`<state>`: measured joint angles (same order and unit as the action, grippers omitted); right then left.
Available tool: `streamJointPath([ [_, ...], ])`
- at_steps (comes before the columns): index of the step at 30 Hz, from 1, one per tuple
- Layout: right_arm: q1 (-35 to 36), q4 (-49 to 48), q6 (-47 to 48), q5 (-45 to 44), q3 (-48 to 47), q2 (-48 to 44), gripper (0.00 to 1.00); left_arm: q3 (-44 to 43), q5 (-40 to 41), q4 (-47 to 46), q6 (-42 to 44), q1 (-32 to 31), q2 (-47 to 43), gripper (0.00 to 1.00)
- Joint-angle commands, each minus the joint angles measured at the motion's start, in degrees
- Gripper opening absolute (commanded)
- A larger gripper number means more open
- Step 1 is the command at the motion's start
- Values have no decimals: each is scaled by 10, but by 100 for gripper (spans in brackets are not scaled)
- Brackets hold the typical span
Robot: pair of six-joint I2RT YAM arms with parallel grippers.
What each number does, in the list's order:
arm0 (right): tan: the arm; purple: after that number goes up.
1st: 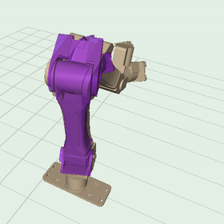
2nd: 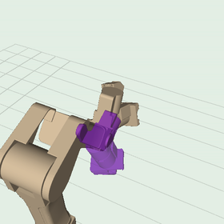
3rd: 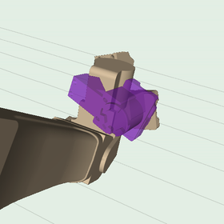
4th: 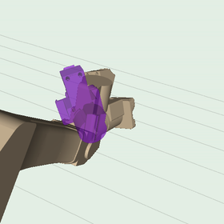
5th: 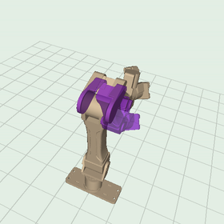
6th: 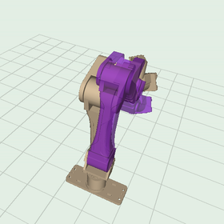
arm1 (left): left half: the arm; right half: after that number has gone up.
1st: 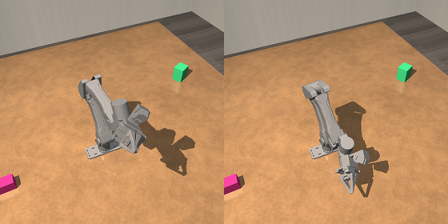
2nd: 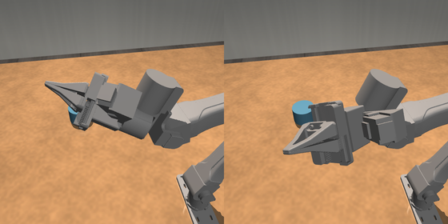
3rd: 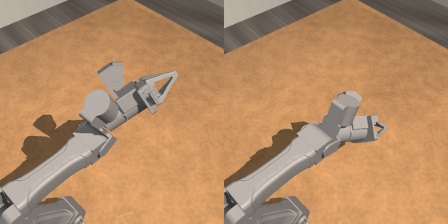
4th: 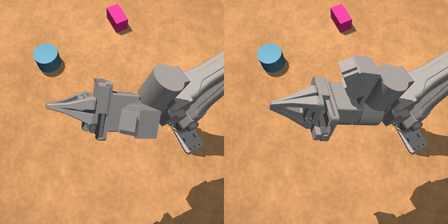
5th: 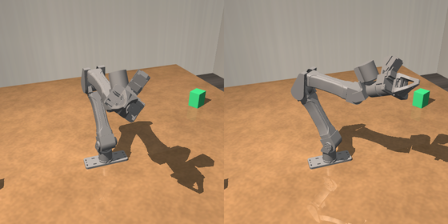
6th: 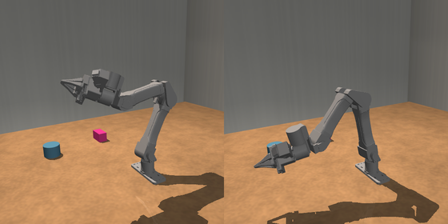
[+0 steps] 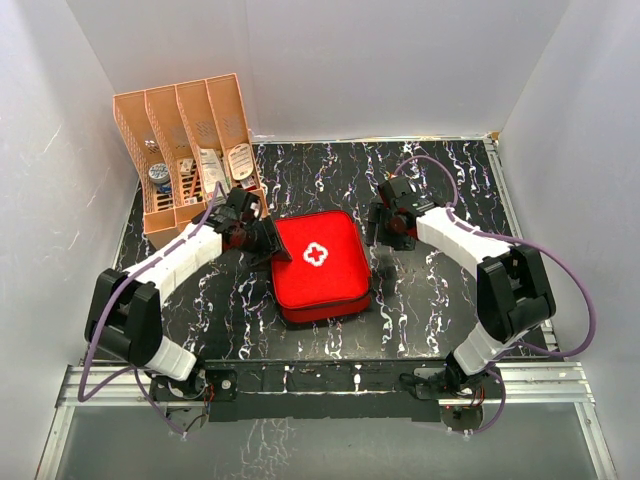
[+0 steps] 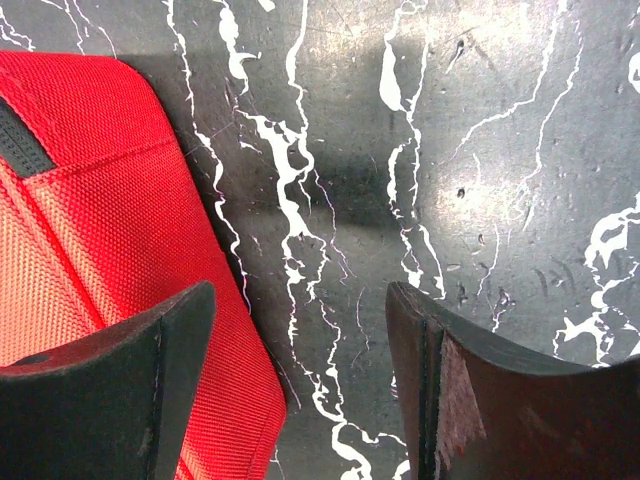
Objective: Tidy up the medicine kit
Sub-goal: Zip the medicine box at the center of the board.
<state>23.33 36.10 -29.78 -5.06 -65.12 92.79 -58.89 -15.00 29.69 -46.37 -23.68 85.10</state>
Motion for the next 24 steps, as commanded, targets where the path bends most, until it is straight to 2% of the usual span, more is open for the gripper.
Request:
streamJointPath([
  [1,-3,8,21,-19,-42,-36,68,-18,-9,-40,-37,-25,25,44],
  [5,-3,23,24,-35,-61,-53,67,-39,-20,-49,-38,-33,57,29],
  [8,-5,33,22,-45,-66,-64,68,-50,-30,-54,-36,-36,80,10],
  [9,-6,36,20,-47,-66,-66,68,-54,-34,-56,-38,-37,88,0],
  [16,-7,56,11,-46,-86,-93,67,-81,-14,-81,-54,-36,136,0],
  [20,-4,79,19,-25,-120,-102,64,-130,26,-109,-61,-31,182,0],
  [24,33,96,17,-27,-148,-105,63,-195,49,-118,-74,-28,251,0],
])
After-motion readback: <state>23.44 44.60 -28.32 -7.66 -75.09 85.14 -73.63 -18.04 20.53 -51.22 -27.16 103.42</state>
